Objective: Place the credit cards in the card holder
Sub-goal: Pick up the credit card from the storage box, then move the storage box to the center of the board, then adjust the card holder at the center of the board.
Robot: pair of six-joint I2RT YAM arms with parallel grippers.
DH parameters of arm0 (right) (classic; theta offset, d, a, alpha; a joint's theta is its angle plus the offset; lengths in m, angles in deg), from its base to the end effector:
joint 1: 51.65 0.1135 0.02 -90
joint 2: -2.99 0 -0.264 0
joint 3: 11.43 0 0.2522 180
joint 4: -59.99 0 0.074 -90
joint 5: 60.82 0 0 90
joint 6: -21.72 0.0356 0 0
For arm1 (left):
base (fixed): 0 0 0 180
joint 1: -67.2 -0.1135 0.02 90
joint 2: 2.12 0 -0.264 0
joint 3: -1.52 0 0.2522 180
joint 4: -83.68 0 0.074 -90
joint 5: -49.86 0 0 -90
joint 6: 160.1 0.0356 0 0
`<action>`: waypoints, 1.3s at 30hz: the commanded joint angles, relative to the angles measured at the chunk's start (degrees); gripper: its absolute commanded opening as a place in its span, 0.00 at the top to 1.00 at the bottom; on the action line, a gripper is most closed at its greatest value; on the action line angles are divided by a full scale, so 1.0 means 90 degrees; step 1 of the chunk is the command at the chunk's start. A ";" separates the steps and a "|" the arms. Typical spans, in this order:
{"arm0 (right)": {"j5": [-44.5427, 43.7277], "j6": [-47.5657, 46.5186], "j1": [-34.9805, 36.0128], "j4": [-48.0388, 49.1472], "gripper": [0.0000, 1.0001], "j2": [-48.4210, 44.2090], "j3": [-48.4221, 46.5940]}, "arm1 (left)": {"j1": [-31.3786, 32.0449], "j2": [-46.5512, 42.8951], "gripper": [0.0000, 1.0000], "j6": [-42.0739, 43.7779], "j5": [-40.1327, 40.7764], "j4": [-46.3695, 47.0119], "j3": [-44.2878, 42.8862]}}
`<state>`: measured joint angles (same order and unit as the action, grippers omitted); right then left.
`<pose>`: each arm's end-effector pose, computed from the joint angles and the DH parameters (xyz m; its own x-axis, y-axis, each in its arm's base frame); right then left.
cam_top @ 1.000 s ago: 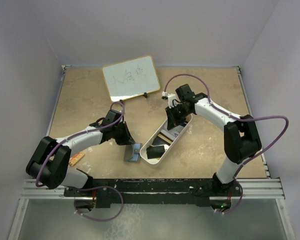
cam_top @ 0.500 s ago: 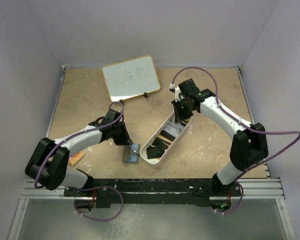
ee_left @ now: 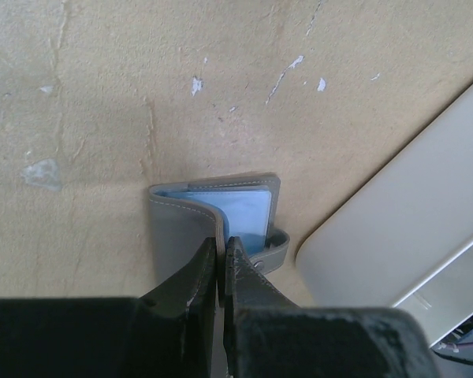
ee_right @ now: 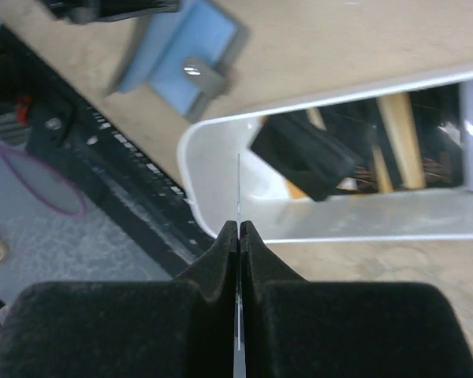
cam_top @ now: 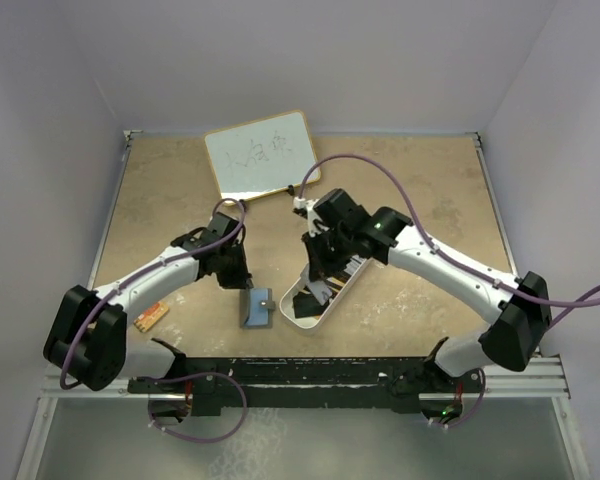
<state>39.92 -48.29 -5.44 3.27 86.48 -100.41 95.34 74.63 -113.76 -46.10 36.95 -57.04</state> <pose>0.2093 0.2279 0.3150 -0.7771 -0.3253 -0.5388 -0.5579 0.7522 0.3506 0.2147 -0.1190 0.1927 -0.9284 -0.2821 -0.2417 -0.1839 0.9144 -0.3607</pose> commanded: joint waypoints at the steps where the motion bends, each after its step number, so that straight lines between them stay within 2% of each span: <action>1: 0.0138 0.1005 0.0875 0.0800 1.00 -0.0121 0.0115 | -0.0116 -0.0183 1.00 0.0086 0.0025 -0.0231 -0.0187; 10: -0.0156 0.1707 0.1919 0.2251 1.00 0.0616 0.0493 | -0.0709 -0.0190 1.00 0.0013 -0.0622 0.0004 0.0013; 15: -0.0393 0.1669 0.2049 0.2238 1.00 0.1103 0.0526 | -0.1029 -0.0048 1.00 0.0004 -0.1116 0.0233 0.0133; 23: -0.1541 0.1361 0.2026 0.1360 1.00 0.1309 0.0504 | -0.1198 0.0112 1.00 -0.0129 -0.1968 0.0760 0.0352; 27: -0.1997 0.1249 0.1861 0.1102 1.00 0.1326 0.0558 | -0.1193 0.0131 1.00 -0.0510 -0.2597 0.1539 0.0665; 34: -0.2380 0.1024 0.1293 0.0998 1.00 0.1204 0.0777 | -0.1139 0.0139 1.00 -0.1345 -0.3013 0.2851 0.1234; 39: -0.2784 0.0836 0.1054 0.0897 1.00 0.1286 0.0781 | -0.0851 0.0293 1.00 -0.1798 -0.3127 0.3604 0.1339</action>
<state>20.88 -38.26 5.34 14.13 98.30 -93.39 85.77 76.08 -125.15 -71.54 59.79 -45.61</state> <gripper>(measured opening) 0.005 0.015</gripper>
